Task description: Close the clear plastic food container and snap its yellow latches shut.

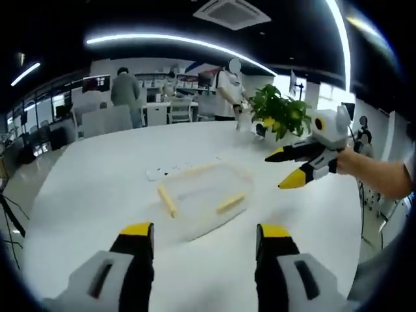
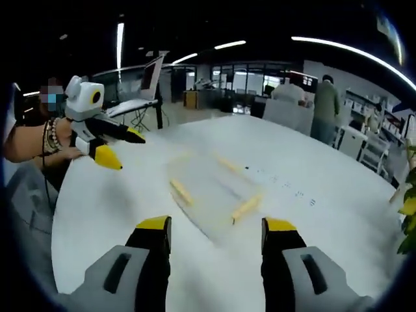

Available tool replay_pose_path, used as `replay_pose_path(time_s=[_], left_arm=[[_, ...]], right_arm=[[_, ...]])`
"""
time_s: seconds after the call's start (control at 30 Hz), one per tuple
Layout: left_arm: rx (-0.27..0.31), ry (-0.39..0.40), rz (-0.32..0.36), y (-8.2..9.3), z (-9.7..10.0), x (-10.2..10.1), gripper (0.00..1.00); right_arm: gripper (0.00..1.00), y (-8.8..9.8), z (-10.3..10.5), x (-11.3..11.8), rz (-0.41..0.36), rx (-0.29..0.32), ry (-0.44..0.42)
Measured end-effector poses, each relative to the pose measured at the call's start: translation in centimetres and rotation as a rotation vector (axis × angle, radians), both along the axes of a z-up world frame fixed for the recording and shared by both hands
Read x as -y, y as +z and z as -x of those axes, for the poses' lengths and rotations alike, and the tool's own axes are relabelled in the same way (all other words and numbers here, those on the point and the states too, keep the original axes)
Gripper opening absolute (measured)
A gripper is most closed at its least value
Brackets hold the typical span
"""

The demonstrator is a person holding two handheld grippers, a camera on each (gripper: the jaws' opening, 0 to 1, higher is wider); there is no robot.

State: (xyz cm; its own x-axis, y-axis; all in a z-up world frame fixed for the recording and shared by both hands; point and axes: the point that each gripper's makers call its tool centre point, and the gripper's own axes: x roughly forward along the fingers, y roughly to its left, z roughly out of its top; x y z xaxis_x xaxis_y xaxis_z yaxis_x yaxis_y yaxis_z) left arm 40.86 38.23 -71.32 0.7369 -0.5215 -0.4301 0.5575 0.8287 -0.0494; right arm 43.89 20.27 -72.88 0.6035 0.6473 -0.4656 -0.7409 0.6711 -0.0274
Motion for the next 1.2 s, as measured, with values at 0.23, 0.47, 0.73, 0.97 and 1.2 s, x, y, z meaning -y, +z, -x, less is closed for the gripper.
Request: replay_pose_path(time_s=[0.23, 0.47, 0.73, 0.97, 1.2], left_arm=[[0.092, 0.011, -0.023, 3.1, 4.1, -0.5, 0.92], [0.069, 0.017, 0.063, 4.4, 9.6, -1.3, 0.99], [0.106, 0.074, 0.03, 5.5, 15.2, -5.6, 0.99], [0.153, 0.203, 0.013, 5.7, 19.1, -11.5, 0.99], [0.186, 0.305, 0.119, 4.1, 22.7, -15.2, 0.99]], right_arm=[[0.6, 1.2, 4.7, 0.1, -0.025, -0.005, -0.021], [0.72, 3.3, 8.5, 0.8, -0.101, 0.02, -0.088], [0.94, 4.4, 13.2, 2.3, -0.154, 0.059, -0.167], [1.0, 4.5, 18.0, 3.2, -0.163, 0.085, -0.247], [1.0, 5.0, 21.5, 3.8, -0.164, 0.156, -0.342]])
